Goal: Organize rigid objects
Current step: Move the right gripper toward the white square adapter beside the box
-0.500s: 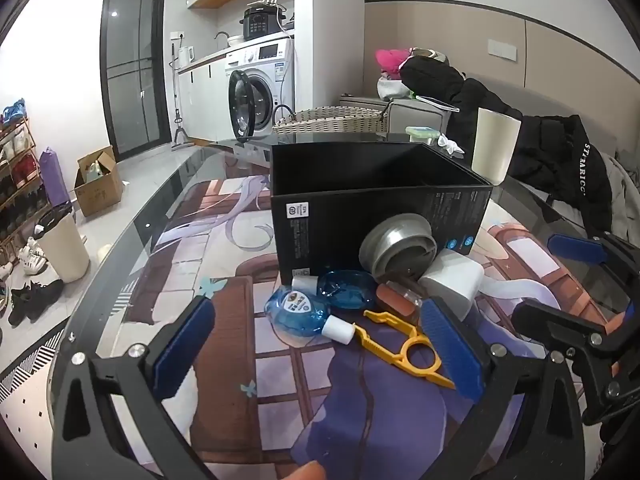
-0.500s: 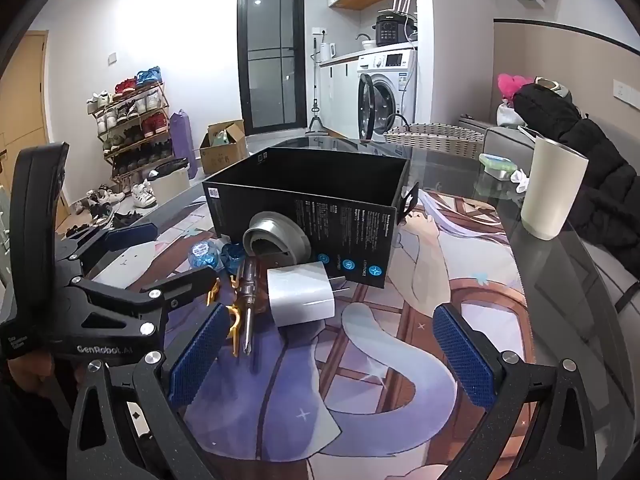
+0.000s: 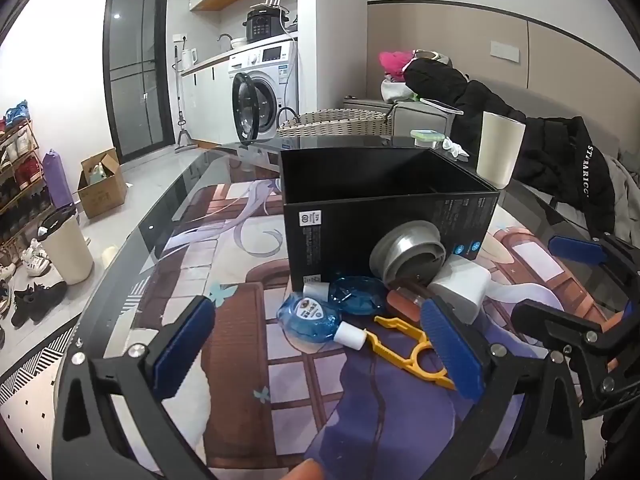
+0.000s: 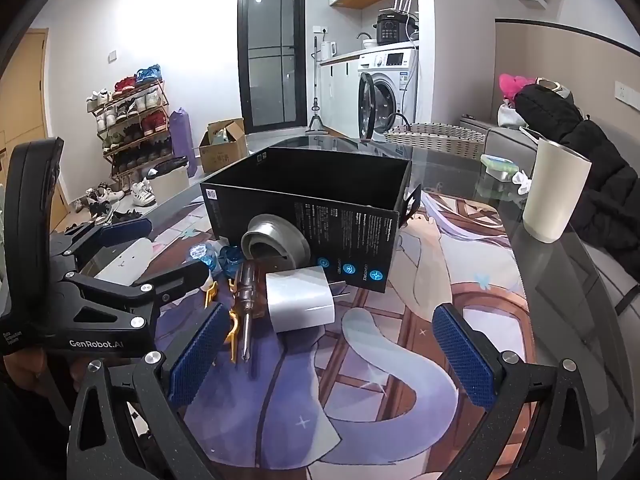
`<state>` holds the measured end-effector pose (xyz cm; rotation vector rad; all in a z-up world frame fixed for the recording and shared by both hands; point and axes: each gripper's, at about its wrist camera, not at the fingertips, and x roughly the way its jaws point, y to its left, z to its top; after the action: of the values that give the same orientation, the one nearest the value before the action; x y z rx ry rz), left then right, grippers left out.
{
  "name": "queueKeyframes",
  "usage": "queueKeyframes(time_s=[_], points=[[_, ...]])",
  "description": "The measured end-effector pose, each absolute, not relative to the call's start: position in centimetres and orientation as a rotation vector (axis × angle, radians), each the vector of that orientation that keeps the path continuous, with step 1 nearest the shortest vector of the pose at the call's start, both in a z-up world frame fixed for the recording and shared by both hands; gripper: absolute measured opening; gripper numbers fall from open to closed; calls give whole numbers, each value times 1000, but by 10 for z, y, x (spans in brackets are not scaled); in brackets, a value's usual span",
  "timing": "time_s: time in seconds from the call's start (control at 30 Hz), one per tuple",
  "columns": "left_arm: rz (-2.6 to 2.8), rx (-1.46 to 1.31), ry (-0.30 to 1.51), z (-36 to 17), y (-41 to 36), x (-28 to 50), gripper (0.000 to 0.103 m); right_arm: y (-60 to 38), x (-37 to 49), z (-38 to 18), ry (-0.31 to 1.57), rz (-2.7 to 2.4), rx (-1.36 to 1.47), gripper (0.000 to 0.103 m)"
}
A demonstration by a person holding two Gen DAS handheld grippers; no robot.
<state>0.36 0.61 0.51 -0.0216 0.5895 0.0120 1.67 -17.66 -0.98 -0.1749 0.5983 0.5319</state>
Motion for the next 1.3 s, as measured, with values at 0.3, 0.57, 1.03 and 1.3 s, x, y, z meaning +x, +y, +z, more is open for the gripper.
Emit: queueKeyframes(time_s=[0.3,0.57,1.03,1.3], points=[[19,-21,583,7,11,6,103,-177,24,-13,602,533,-173,103],[18,-31,577,9,13,7,103,-175,25,-15,612,537,-177,103],[15,-33,583,6,15,9,103,-174,25,-15,617,536,-184,103],[15,-37,588,5,17,10,103,-172,28,-15,623,534,-185,103]])
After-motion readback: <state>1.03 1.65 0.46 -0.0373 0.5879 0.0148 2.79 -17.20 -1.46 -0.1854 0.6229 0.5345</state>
